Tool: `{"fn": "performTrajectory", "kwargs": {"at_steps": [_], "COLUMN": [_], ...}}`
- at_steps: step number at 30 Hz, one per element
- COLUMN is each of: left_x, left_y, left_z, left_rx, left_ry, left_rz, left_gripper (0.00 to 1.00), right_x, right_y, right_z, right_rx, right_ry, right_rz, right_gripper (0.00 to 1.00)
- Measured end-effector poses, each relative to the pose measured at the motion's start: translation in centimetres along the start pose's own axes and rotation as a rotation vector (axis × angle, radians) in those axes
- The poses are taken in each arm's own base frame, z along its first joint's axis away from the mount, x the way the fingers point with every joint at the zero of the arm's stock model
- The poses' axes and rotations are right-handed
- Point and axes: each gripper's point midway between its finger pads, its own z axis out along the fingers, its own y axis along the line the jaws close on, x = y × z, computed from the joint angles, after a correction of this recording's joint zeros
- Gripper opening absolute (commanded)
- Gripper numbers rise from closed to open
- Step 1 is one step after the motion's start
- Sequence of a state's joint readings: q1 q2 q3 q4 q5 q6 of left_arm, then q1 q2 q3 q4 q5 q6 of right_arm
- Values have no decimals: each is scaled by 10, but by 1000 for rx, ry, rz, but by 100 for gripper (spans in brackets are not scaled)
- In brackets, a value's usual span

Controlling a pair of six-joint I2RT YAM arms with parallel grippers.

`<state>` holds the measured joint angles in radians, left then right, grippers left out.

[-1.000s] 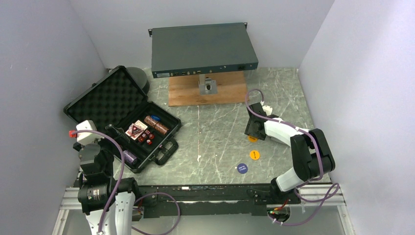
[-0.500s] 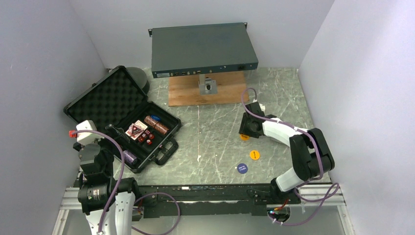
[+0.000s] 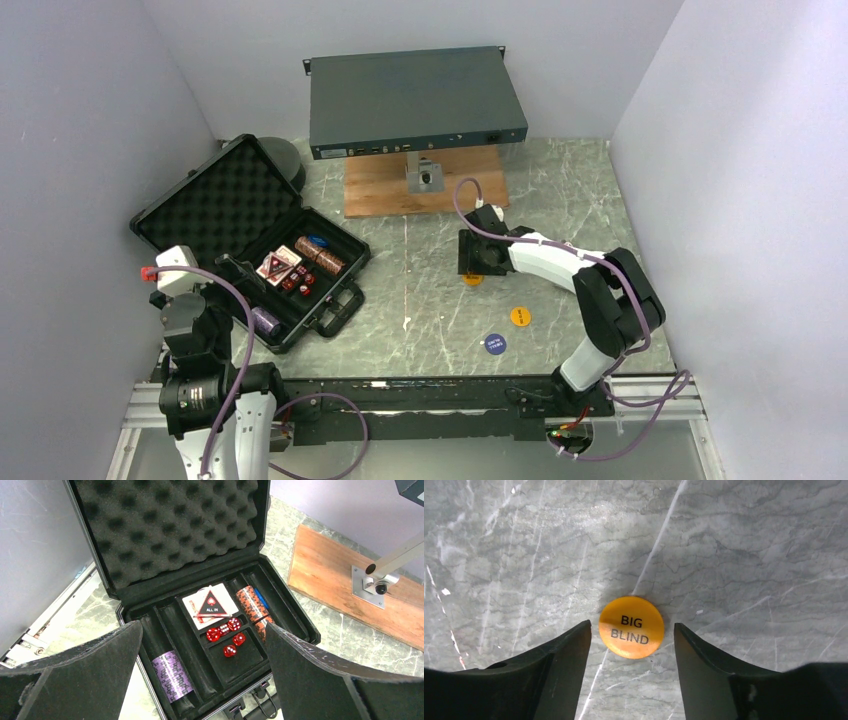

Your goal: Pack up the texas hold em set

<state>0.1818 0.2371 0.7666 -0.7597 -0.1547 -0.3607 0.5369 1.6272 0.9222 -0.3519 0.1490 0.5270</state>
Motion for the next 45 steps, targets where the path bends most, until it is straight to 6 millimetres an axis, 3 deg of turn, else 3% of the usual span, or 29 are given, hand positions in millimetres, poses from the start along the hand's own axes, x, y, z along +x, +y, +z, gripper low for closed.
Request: {"fn": "performTrajectory", "kwargs": {"at_steps": [3,13,20,45], "left_x": [0,-1,-1,-1], "left_y": [0,0,0,0], "left_z": [0,-2,-2,-2], "left_rx": [0,4,3,3], "left_ry": [-1,-11,-11,-10], "left_rz": [0,-2,-2,-2], "left_gripper": [100,100,100,100], "right_x": [2,9,16,14], "right_y": [-3,-3,5,2], "right_z": [0,-3,3,8], "right_rx": [13,23,25,77], "right_ry": [8,30,59,52], "right_rz": [-11,-48,-85,-103], "right_gripper": [72,71,65,45]}}
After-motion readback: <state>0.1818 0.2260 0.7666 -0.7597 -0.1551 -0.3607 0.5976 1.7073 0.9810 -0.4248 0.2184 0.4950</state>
